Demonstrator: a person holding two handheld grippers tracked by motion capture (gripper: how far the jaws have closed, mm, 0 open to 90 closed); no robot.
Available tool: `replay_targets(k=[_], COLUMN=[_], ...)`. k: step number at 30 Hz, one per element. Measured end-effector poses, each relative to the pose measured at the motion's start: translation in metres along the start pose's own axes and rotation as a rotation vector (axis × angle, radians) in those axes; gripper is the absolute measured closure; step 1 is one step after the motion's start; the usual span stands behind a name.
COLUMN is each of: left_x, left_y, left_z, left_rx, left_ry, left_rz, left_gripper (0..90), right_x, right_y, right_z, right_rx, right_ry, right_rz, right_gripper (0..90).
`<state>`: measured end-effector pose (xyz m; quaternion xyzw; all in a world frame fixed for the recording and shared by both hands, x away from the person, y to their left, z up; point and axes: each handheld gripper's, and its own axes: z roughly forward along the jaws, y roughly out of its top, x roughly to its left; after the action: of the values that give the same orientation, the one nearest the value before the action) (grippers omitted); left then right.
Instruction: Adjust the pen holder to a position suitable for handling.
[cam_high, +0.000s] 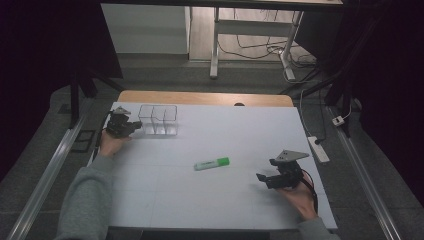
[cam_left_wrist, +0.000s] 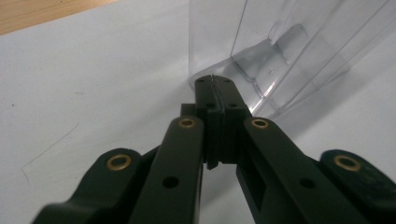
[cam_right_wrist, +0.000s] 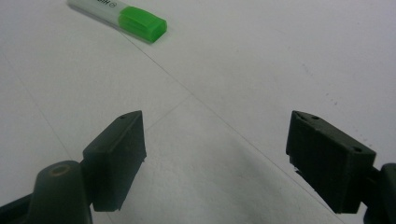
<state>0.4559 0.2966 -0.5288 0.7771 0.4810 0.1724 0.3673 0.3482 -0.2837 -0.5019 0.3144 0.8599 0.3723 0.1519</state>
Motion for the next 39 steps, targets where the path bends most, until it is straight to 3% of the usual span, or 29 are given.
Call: replay_targets(k=[9,28,39], left_x=[-0.001,-0.021,-0.027], left_y=[0.001,0.012,0.016], left_z=[0.0,0.007,0.012], left_rx=[0.005,0.024,0.021], left_ry=[-0.001,-0.051,-0.059], left_rz=[0.005,0.083,0.085], left_gripper=[89.0,89.0,88.9], right_x=[0.0,0.001,0.001], right_y=[0.0,0.0,0.0], right_z=[0.0,0.001,0.001], right_rx=[0.002,0.006,0.01], right_ry=[-0.001,-0.002,0.0], right_rz=[0.001,-0.002,-0.001], right_gripper=[19.4,19.5,19.6])
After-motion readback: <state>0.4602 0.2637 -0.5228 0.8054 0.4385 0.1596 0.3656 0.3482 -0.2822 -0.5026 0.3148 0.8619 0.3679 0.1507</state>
